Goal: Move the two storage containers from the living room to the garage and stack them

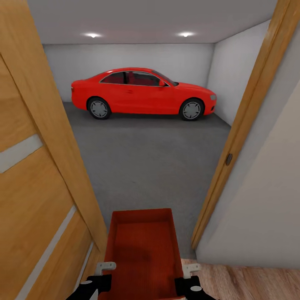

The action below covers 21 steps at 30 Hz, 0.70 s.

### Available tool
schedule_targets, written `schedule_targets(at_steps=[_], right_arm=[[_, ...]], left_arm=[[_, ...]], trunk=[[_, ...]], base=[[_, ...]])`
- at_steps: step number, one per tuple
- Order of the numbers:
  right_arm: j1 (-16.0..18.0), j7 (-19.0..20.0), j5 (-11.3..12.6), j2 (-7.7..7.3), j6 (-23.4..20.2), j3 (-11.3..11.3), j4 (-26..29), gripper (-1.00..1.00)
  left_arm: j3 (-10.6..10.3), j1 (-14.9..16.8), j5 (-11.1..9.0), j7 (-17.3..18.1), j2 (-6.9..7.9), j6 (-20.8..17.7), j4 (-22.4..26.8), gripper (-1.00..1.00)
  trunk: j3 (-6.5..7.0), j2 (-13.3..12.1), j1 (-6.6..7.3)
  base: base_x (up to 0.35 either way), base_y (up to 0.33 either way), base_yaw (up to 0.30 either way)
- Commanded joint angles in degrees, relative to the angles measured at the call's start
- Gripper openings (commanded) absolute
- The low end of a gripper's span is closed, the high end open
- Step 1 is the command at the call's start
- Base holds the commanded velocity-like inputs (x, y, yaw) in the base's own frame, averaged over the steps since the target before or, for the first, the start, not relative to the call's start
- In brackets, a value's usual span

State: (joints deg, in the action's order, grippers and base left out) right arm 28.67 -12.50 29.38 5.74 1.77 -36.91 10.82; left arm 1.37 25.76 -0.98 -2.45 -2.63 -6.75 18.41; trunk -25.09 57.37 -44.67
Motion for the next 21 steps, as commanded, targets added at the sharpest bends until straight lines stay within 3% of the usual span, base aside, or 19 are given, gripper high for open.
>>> schedule_targets(at_steps=[1, 21], right_arm=[[0.07, -0.33, 1.47, -0.75, 0.25, 0.26, -1.25, -1.0], [0.04, -0.33, 1.47, -0.82, 0.14, 0.26, -1.25, -1.0]], left_arm=[[-0.78, 0.0, 0.63, -0.6, 0.05, -0.01, 0.31, -1.0], [-0.76, 0.0, 0.63, -0.61, 0.06, -0.01, 0.31, -1.0]], trunk=[[-0.06, 0.04, 0.0], [-0.06, 0.04, 0.0]], base=[[0.0, 0.0, 0.0], [0.0, 0.0, 0.0]])
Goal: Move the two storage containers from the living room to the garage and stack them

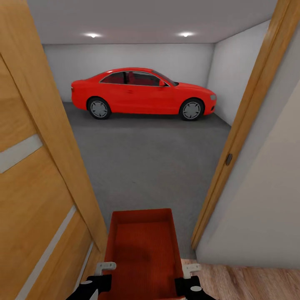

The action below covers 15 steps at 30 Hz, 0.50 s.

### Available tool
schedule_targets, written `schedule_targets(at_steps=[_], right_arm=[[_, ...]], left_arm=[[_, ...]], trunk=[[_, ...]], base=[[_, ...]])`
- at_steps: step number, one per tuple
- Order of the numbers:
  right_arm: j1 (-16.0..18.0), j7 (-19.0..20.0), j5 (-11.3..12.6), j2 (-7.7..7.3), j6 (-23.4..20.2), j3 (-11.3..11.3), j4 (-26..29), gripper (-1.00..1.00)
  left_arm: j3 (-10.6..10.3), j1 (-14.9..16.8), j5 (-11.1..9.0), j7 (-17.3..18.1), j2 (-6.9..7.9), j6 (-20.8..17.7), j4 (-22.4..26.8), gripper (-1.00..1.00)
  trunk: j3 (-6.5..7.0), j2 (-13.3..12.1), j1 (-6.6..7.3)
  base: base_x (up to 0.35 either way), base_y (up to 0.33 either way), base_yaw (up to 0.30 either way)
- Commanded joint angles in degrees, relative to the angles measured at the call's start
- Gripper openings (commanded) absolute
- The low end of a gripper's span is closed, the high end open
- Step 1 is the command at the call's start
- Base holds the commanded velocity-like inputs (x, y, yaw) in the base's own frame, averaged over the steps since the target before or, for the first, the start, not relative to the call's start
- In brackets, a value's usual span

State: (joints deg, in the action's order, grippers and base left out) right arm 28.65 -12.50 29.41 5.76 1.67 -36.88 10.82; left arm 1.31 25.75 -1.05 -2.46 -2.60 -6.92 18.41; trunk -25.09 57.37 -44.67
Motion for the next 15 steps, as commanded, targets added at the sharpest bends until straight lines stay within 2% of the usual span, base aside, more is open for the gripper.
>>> schedule_targets(at_steps=[1, 4, 15], right_arm=[[0.08, -0.33, 1.44, -0.84, 0.25, 0.23, -1.25, -1.0], [0.09, -0.33, 1.44, -0.77, 0.26, 0.23, -1.24, -1.0], [0.09, -0.33, 1.44, -0.75, 0.27, 0.23, -1.24, -1.0]], left_arm=[[-0.65, 0.0, 0.7, -0.56, 0.05, 0.15, 0.31, -1.0], [-0.67, 0.0, 0.73, -0.71, 0.05, 0.14, 0.27, -1.0], [-0.61, 0.0, 0.77, -0.56, 0.14, 0.15, 0.18, -1.0]], trunk=[[-0.06, 0.04, 0.0], [-0.06, 0.04, 0.0], [-0.06, 0.04, 0.0]], base=[[0.0, 0.0, 0.0], [0.089, 0.0, 0.0], [0.31, 0.0, 0.0]])
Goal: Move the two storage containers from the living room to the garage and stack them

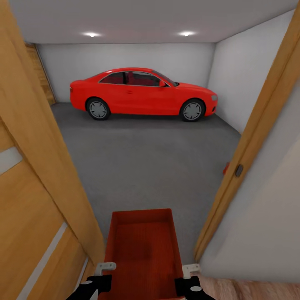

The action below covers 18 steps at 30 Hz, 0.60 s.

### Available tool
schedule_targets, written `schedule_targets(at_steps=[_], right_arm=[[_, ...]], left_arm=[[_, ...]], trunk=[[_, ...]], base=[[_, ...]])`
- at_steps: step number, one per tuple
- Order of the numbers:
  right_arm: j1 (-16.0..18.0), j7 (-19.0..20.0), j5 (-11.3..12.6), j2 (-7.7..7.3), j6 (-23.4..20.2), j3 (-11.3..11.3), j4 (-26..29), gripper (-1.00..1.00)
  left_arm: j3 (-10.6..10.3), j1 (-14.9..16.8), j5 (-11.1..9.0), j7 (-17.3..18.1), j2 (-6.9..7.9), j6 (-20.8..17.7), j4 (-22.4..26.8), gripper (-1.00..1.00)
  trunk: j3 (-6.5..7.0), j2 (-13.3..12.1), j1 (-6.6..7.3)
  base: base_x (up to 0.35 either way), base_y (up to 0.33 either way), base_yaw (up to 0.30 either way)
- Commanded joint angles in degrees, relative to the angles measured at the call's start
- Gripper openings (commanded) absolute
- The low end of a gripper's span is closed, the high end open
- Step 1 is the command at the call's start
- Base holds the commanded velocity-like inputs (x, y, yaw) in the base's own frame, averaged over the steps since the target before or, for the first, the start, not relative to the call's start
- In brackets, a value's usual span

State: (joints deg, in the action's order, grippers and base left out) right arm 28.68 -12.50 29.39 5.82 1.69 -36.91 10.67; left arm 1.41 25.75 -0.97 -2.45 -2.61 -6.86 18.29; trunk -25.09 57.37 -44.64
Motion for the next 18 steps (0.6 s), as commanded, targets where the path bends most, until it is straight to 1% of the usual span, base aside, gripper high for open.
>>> schedule_targets(at_steps=[1, 18], right_arm=[[0.05, -0.33, 1.46, -0.82, 0.25, 0.26, -1.09, -1.0], [0.05, -0.33, 1.46, -0.82, 0.25, 0.26, -1.09, -1.0]], left_arm=[[-0.69, 0.0, 0.7, -0.58, 0.15, 0.09, 0.3, -1.0], [-0.63, 0.0, 0.62, -0.54, 0.15, 0.09, 0.23, -1.0]], trunk=[[-0.05, 0.04, -0.04], [-0.05, 0.04, -0.04]], base=[[0.324, 0.0, 0.0], [0.324, 0.0, 0.0]])
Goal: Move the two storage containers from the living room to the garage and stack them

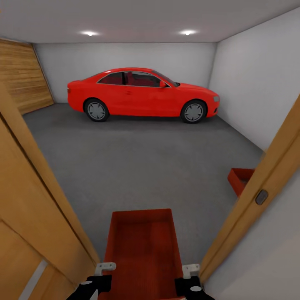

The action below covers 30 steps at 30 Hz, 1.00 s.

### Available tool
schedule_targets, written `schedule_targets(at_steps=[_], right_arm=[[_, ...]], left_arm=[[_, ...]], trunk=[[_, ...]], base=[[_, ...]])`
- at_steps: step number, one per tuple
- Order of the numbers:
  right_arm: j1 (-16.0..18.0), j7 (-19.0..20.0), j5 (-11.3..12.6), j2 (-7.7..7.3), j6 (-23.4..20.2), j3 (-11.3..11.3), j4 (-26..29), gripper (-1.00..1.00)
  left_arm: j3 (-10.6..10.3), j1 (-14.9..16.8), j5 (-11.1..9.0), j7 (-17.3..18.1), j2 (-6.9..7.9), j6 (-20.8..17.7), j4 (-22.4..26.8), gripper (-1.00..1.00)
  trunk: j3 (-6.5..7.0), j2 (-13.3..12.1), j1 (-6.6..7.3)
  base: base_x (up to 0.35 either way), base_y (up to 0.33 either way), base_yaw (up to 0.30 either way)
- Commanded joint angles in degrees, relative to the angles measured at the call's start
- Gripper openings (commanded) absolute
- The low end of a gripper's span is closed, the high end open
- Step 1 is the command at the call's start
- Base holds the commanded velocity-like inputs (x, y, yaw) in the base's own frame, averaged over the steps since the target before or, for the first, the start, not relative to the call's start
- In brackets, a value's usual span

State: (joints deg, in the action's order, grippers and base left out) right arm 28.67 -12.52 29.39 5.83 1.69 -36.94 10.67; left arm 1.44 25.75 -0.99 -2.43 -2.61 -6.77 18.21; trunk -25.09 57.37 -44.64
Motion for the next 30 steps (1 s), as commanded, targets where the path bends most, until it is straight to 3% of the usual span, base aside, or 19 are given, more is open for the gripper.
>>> schedule_targets(at_steps=[1, 30], right_arm=[[0.07, -0.31, 1.46, -0.82, 0.24, 0.28, -1.09, -1.0], [0.04, -0.31, 1.45, -0.82, 0.24, 0.27, -1.09, -1.0]], left_arm=[[-0.66, 0.0, 0.64, -0.56, 0.14, 0.0, 0.3, -1.0], [-0.65, 0.0, 0.65, -0.56, 0.14, 0.0, 0.25, -1.0]], trunk=[[-0.05, 0.04, -0.04], [-0.05, 0.04, -0.04]], base=[[0.324, 0.0, 0.0], [0.324, 0.0, 0.0]])
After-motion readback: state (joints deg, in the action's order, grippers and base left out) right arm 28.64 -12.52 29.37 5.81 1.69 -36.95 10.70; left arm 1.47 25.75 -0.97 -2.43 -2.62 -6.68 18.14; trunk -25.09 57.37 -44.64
